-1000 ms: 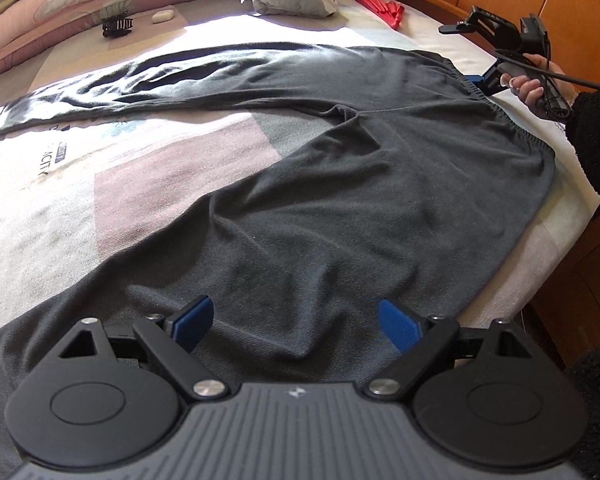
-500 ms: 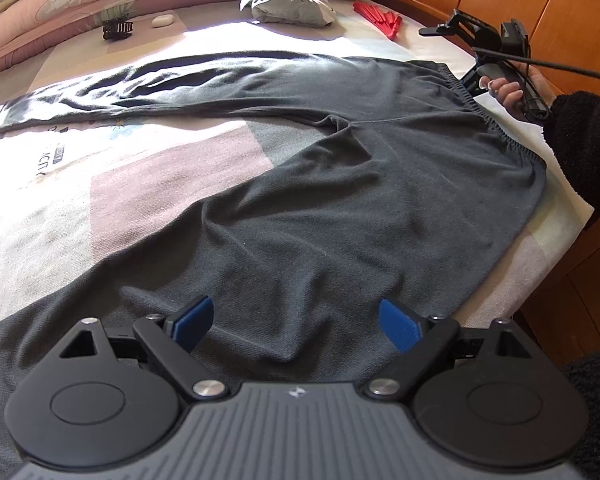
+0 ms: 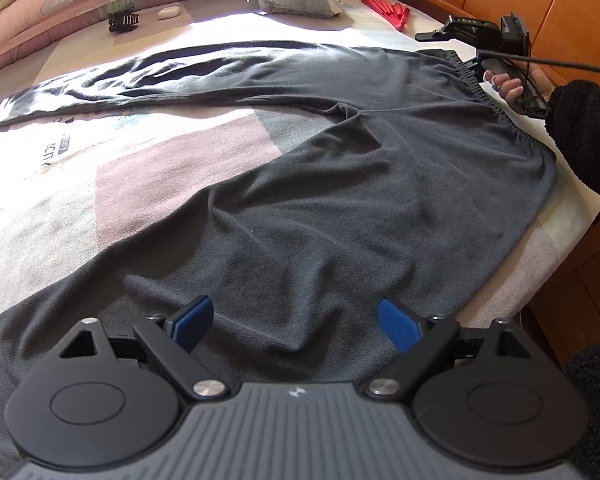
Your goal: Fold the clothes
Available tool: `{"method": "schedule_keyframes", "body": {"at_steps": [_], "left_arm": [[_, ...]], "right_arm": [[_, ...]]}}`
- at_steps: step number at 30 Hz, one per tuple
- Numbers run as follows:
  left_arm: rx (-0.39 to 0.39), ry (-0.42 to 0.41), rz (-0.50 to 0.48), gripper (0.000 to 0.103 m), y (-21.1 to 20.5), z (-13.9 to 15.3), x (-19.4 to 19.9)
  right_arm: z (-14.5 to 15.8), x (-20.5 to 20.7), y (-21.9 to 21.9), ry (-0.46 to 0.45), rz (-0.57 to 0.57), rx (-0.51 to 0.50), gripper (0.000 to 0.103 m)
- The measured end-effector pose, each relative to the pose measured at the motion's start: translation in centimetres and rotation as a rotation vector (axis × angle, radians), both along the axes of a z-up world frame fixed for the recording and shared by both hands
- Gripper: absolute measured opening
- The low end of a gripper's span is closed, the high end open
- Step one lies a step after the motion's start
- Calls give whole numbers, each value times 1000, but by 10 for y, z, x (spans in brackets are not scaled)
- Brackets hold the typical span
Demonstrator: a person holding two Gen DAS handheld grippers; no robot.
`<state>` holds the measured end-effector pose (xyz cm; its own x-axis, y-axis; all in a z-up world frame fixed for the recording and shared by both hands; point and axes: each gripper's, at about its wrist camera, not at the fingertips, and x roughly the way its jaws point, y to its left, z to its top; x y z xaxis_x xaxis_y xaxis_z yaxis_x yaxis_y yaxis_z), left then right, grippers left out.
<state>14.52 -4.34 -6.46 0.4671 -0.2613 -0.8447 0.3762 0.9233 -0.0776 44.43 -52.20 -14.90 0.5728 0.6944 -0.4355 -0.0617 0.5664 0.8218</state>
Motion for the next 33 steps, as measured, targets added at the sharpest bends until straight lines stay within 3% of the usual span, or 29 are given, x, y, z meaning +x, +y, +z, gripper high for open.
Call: {"method": "schedule_keyframes", "body": {"at_steps": [2,7,8,10,11,14,18,23,29,33], "left_arm": [[2,6,7,90,2,-1,-1],[17,21,34,90,7,-6,0],[22,20,33,90,6,-6,0],[21,18,24,90,4,-6,-1],[18,19,19,90,3,-6,-1],[17,25,11,90,0,-8,-2],[24,15,-2,90,-3,-7,-2],[30,-8,-26,90,-6,-5,-1],[44,-52,-106,90,-12,2,11],[90,-130,-186,90,-26,10,33]], "right_arm": [[-4,3,-4,20,4,2,61],[-4,-2,-1,-12,63,-52,52],[-6,-1,-3,-3,53,-61,42],[-14,0,-7,34,19,-83,9],[-18,0,-10,38,5,-63,1],[-13,-10,0,-60,15,-157,2],[-2,-14,11,-60,-16,-240,2],[29,-19,50,-101,11,-526,6],[54,-45,66,-228,37,-590,6],[67,-62,77,-280,65,-642,6]]}}
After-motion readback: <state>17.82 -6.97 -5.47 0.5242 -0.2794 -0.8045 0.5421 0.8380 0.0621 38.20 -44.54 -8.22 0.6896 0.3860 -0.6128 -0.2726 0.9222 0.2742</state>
